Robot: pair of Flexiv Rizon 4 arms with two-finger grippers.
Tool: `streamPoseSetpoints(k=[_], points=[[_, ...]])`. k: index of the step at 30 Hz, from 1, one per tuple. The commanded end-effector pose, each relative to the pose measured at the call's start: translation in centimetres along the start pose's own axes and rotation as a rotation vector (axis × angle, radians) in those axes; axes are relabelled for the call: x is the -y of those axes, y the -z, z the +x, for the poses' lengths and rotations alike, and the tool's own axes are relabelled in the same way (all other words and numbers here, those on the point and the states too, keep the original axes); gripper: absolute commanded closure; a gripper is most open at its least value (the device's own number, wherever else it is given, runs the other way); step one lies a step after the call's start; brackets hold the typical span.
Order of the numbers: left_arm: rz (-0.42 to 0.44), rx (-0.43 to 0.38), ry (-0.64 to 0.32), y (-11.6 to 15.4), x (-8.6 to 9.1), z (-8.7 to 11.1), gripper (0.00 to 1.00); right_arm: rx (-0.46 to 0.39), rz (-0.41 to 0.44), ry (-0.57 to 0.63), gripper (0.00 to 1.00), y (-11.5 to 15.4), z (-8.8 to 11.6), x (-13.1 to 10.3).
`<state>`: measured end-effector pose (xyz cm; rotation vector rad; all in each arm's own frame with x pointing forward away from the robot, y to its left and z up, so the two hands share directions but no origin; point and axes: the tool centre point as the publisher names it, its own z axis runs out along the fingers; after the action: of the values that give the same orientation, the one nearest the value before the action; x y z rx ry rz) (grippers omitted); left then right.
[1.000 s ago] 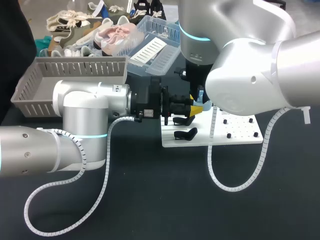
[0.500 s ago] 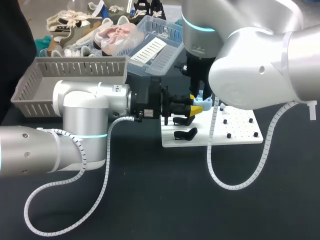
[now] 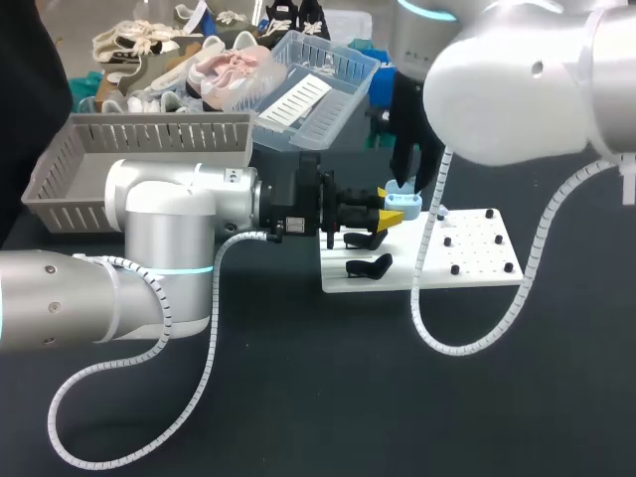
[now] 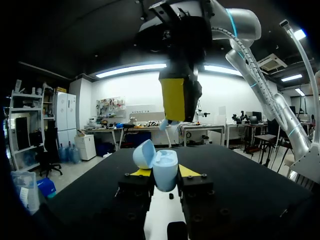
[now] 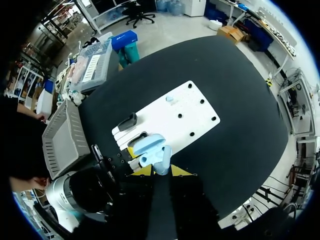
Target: Pick up each earbud case from the left stands, insert the matching earbuds, close the lid, and place the case in the box.
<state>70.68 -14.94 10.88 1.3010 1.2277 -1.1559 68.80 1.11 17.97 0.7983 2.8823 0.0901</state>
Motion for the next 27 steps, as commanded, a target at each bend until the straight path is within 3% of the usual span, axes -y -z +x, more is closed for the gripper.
streamPoseSetpoints(k=[1,6,14,27], points=[[-0.001,0.002,-0.001,-0.02,-0.01,0.06,1.0,-0.051,0.009,-0.004,1.0,0.47,-0.46,-0.54],[-0.001,0.002,-0.001,-0.02,-0.01,0.06,1.0,-0.132,-0.012,-0.033,1.0,0.85,-0.44,-0.59],[-0.001,0.002,-0.001,-0.02,-0.01,0.06,1.0,-0.184,-0.009,-0.067,1.0,0.6,-0.51,-0.25],[-0.001,0.002,-0.001,-0.02,-0.01,0.06,1.0,-0.294,-0.076,-0.101,1.0,0.47,-0.03,0.08]])
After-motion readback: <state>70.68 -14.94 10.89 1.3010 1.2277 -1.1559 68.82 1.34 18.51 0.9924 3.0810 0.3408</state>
